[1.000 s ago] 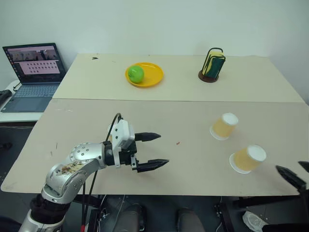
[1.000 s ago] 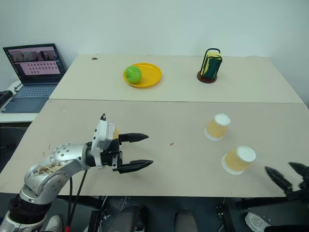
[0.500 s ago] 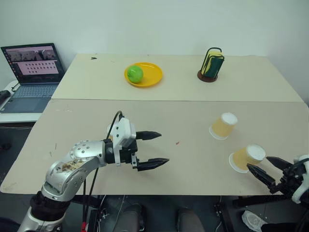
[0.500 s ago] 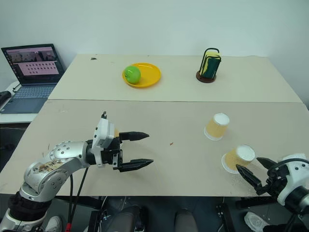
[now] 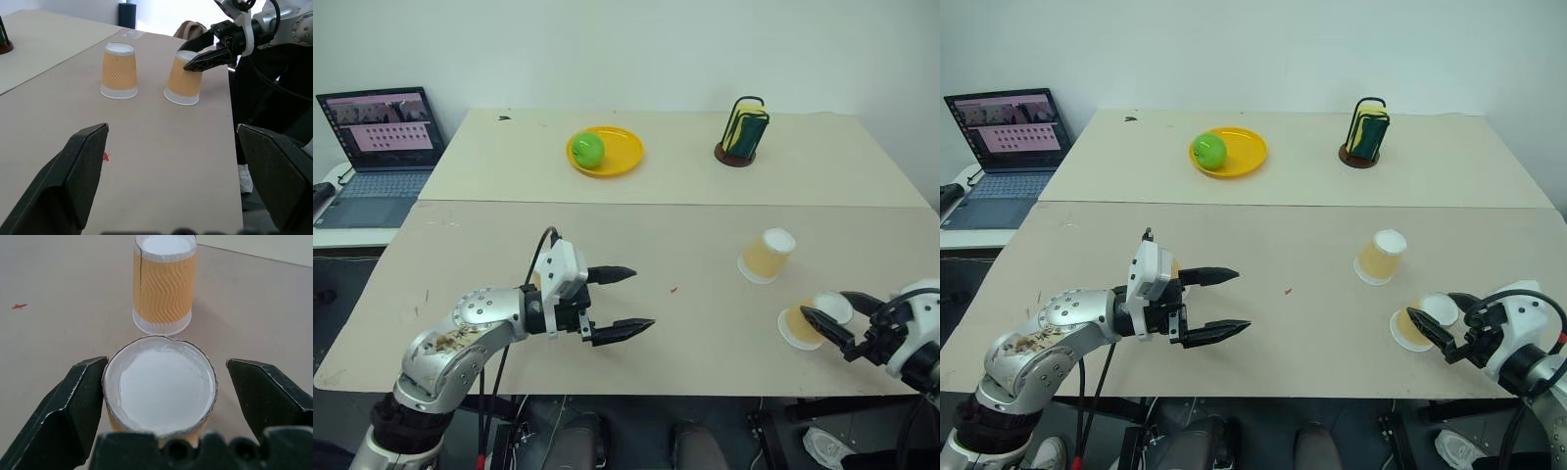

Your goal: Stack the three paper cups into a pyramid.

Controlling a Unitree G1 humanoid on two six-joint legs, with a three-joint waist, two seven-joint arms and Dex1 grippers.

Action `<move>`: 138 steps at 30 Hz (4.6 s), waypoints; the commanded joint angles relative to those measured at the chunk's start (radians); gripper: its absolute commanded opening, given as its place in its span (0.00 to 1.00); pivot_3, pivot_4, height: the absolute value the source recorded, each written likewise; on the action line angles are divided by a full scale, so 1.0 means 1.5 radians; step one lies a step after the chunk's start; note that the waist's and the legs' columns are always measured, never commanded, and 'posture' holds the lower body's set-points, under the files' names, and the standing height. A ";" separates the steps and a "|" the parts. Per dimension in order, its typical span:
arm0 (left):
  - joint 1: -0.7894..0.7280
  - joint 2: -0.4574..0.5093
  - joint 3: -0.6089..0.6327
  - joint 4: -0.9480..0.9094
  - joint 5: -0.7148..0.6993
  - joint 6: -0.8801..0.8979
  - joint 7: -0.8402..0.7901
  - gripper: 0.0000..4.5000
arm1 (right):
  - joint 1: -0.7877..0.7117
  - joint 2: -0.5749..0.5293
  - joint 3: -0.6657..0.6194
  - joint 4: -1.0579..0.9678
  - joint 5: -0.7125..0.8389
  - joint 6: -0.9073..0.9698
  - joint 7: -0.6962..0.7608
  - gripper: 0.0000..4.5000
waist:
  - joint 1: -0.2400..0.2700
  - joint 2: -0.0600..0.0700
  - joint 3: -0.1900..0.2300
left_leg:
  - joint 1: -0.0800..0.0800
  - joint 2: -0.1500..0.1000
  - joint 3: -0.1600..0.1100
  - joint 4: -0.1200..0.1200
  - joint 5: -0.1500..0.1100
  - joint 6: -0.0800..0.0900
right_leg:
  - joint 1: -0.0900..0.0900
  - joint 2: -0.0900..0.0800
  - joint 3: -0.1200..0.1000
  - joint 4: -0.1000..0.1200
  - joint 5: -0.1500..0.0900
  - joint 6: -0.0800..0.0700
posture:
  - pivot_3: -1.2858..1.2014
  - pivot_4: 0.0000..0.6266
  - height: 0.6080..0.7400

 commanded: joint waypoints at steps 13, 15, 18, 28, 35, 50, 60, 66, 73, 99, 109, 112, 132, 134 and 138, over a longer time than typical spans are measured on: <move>0.011 0.006 0.020 -0.032 -0.012 0.000 0.011 1.00 | -0.023 -0.003 0.003 0.027 -0.037 -0.019 -0.005 1.00 | 0.000 0.000 0.000 | 0.000 0.000 0.000 0.001 0.000 0.000 | 0.000 0.000 0.000 0.001 0.000 0.000 | 0.52 0.24 0.90; 0.011 0.006 0.020 -0.031 -0.012 -0.001 0.011 1.00 | -0.026 -0.004 0.004 0.026 -0.043 -0.020 -0.007 1.00 | 0.000 0.000 0.000 | 0.000 0.000 0.000 0.001 0.000 0.000 | 0.000 0.000 0.000 0.001 0.000 0.000 | 0.52 0.24 0.90; 0.010 0.005 0.018 -0.027 -0.009 -0.003 0.011 1.00 | -0.034 -0.003 0.005 0.025 -0.043 -0.015 -0.010 1.00 | 0.000 0.000 0.000 | 0.000 0.000 0.000 0.001 0.000 0.000 | 0.000 0.000 0.000 0.001 0.000 0.000 | 0.52 0.24 0.90; 0.010 0.004 0.016 -0.025 -0.007 -0.004 0.010 1.00 | -0.040 -0.007 0.003 -0.006 -0.030 -0.003 -0.007 1.00 | 0.000 0.000 0.000 | 0.000 0.000 0.000 0.001 0.000 0.000 | 0.000 0.001 0.000 0.001 0.000 0.000 | 0.52 0.24 0.90; 0.011 0.005 0.019 -0.026 -0.006 -0.004 0.012 1.00 | -0.043 -0.004 0.007 -0.006 -0.029 0.002 -0.011 1.00 | 0.000 0.000 0.000 | 0.000 0.000 0.000 0.002 0.000 0.000 | 0.000 0.001 0.000 0.002 0.000 0.000 | 0.52 0.24 0.90; 0.002 0.003 0.017 -0.027 -0.008 0.002 0.019 1.00 | -0.041 -0.009 0.014 -0.017 -0.015 0.020 -0.001 0.59 | 0.000 0.000 0.000 | 0.000 0.000 0.000 0.002 0.000 0.000 | 0.000 0.001 0.000 0.002 0.000 0.000 | 0.52 0.24 0.90; 0.006 0.009 0.023 -0.030 -0.011 0.005 0.024 1.00 | -0.112 -0.033 -0.011 -0.102 0.063 0.066 -0.002 0.59 | -0.002 0.000 0.000 | 0.000 0.000 0.000 0.003 0.000 0.000 | 0.000 0.001 0.000 0.002 0.000 0.000 | 0.52 0.24 0.90; 0.034 0.029 0.045 -0.042 -0.019 0.009 0.018 1.00 | -0.248 -0.099 0.037 -0.186 0.183 0.125 0.008 0.59 | -0.002 0.000 0.000 | 0.000 0.000 0.000 0.003 0.000 0.000 | 0.000 0.001 0.000 0.002 0.000 0.000 | 0.52 0.24 0.90; 0.090 0.080 0.095 -0.075 -0.037 0.024 0.003 1.00 | -0.462 -0.040 0.320 -0.114 0.088 0.102 0.025 0.59 | -0.009 -0.003 0.002 | 0.000 0.001 0.000 0.003 0.000 0.000 | 0.000 0.000 0.000 0.002 0.000 0.000 | 0.52 0.24 0.90; 0.171 0.096 0.185 -0.142 -0.050 0.024 0.074 1.00 | -0.590 0.114 0.518 0.242 -0.169 -0.096 0.186 0.59 | -0.012 -0.003 0.002 | -0.001 -0.001 -0.001 0.003 0.000 -0.001 | -0.003 -0.001 -0.001 0.003 0.000 -0.001 | 0.52 0.24 0.90; 0.168 0.089 0.177 -0.143 -0.046 0.019 0.088 1.00 | -0.594 0.123 0.508 0.249 -0.182 -0.093 0.197 0.59 | -0.014 -0.003 0.002 | -0.001 -0.001 -0.001 0.003 -0.003 -0.006 | -0.003 -0.001 -0.001 0.004 0.000 -0.001 | 0.52 0.24 0.90; 0.164 0.087 0.172 -0.144 -0.047 0.021 0.091 1.00 | -0.595 0.123 0.502 0.248 -0.180 -0.090 0.198 0.75 | -0.015 -0.003 0.002 | -0.001 -0.001 -0.001 0.003 -0.003 -0.006 | -0.003 -0.001 -0.001 0.004 0.000 -0.001 | 0.52 0.24 0.90; 0.115 0.082 0.125 -0.133 -0.052 0.028 0.083 1.00 | -0.553 0.076 0.454 0.135 -0.152 -0.039 0.196 0.99 | -0.015 -0.003 0.002 | -0.001 -0.001 -0.001 0.003 -0.003 -0.006 | -0.003 0.000 -0.001 0.003 0.000 -0.001 | 0.52 0.24 0.90; 0.104 0.079 0.115 -0.127 -0.051 0.027 0.079 1.00 | -0.540 0.065 0.440 0.112 -0.144 -0.025 0.190 0.99 | -0.014 -0.003 0.002 | -0.001 -0.001 -0.001 0.003 -0.003 -0.006 | -0.003 0.000 -0.002 0.003 0.000 -0.001 | 0.52 0.24 0.90; 0.085 0.074 0.095 -0.108 -0.038 0.018 0.065 1.00 | -0.519 0.049 0.416 0.070 -0.129 0.000 0.178 0.99 | -0.014 -0.004 0.002 | -0.001 -0.001 -0.001 0.003 -0.003 -0.006 | -0.002 0.000 -0.001 0.004 0.000 -0.001 | 0.52 0.24 0.90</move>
